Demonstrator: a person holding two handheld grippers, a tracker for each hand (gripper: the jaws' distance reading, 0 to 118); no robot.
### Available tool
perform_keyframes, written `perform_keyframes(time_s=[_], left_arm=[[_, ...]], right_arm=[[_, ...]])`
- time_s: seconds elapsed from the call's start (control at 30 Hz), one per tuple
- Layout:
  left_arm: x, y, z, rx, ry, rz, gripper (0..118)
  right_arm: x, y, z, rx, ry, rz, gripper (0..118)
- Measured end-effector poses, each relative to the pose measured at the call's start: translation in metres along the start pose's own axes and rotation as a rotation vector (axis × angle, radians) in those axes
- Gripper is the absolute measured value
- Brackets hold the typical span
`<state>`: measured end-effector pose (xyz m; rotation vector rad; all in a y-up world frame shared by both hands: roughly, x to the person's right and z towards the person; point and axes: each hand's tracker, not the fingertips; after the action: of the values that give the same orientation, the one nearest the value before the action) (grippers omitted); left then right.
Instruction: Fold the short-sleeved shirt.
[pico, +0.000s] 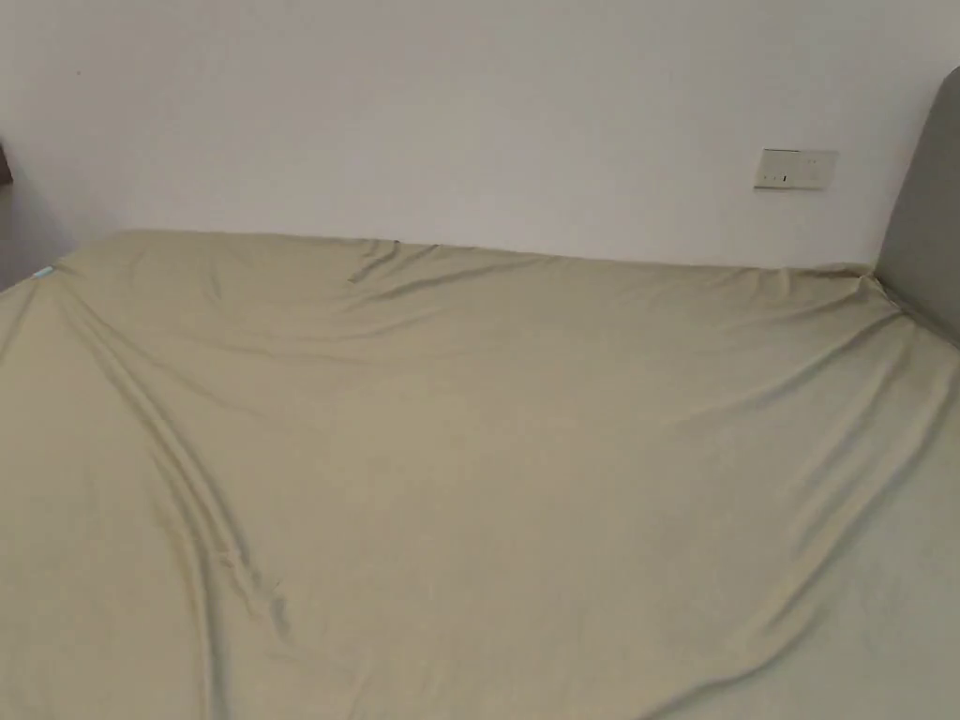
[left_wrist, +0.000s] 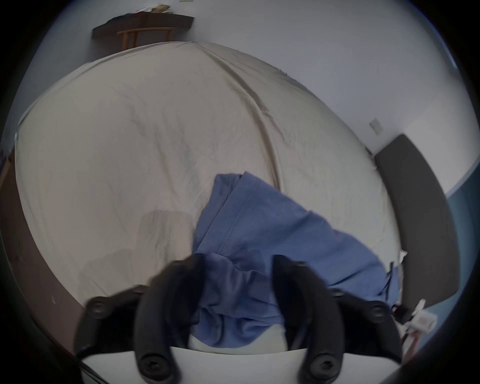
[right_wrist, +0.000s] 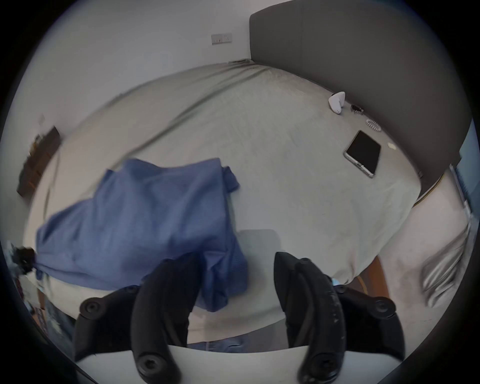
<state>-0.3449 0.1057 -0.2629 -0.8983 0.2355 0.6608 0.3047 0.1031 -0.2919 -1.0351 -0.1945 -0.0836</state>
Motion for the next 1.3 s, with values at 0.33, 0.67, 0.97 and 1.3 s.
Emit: perform_keyframes(time_s=[0.33,0.67,0.97,1.3], left_arm=[[-0.013,0.015,0.067,0.165,-0.037,-0.032,0],[-0.074,0.034,-0.019,-0.032,-0.400,0.289,60],[-0.073,0.036,-0.065,-0.077,-0.534,0.291,82],[-0.036,0.010,-0.074,-0.182,-0.532,0.288,12]], right_arm=[[-0.007,0.011,0.090,0.269,0.302,-0.103,1],[-0.044,0.006,0.104,0.250,0.395,-0.101,1],[-0.056,0.013,0.088,0.192,0.409,-0.162,1],[-0.069,0.017,0.088,0.170,0.435,-0.136,2]])
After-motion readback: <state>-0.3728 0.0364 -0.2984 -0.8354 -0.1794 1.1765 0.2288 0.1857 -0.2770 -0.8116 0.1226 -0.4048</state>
